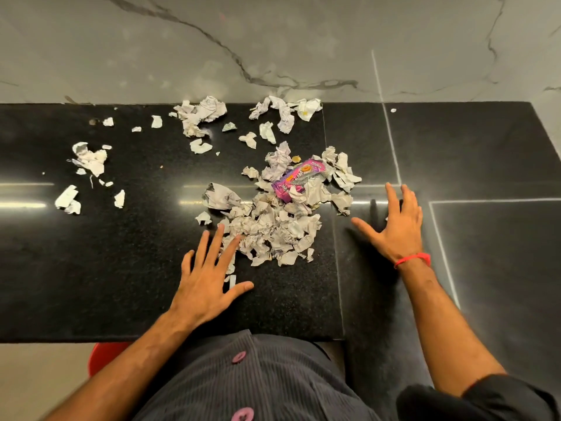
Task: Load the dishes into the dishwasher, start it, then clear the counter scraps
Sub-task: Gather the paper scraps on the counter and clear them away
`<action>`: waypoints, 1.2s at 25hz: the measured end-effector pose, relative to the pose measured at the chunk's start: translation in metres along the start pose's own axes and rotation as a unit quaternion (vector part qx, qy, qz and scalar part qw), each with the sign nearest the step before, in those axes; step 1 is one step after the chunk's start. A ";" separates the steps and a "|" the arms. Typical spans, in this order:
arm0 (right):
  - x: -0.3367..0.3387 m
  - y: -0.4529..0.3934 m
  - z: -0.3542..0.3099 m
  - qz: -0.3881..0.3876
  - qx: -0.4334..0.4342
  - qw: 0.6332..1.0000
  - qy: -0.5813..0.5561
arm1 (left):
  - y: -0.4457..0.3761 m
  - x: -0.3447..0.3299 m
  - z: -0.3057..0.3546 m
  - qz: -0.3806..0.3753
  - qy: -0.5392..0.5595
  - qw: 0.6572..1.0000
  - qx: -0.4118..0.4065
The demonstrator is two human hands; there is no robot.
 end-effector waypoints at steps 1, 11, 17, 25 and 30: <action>-0.006 -0.006 0.000 -0.022 -0.007 1.000 0.021 | 0.000 -0.004 -0.003 -0.014 -0.012 1.000 -0.001; -0.082 0.067 -0.157 -0.151 0.147 0.973 -0.093 | -0.015 0.032 -0.039 0.043 0.022 0.997 0.068; -0.044 0.098 -0.101 -0.036 0.200 0.977 -0.068 | -0.005 0.029 0.036 0.133 0.067 0.986 -0.076; -0.069 0.127 -0.119 -0.108 0.296 0.947 -0.065 | -0.012 0.020 0.042 0.082 0.021 0.984 -0.156; -0.037 0.056 -0.127 -0.035 0.253 0.950 -0.180 | -0.006 0.043 0.012 0.138 -0.007 0.986 -0.090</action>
Point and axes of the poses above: each hand's wrist, its own y-axis away from the middle knuckle, its own x-axis out of the back of the hand, z = x × y, the point moved 5 cm from there along -y, towards the middle knuckle, and after that the axes turned 11 degrees about -x, right-handed, at the moved point
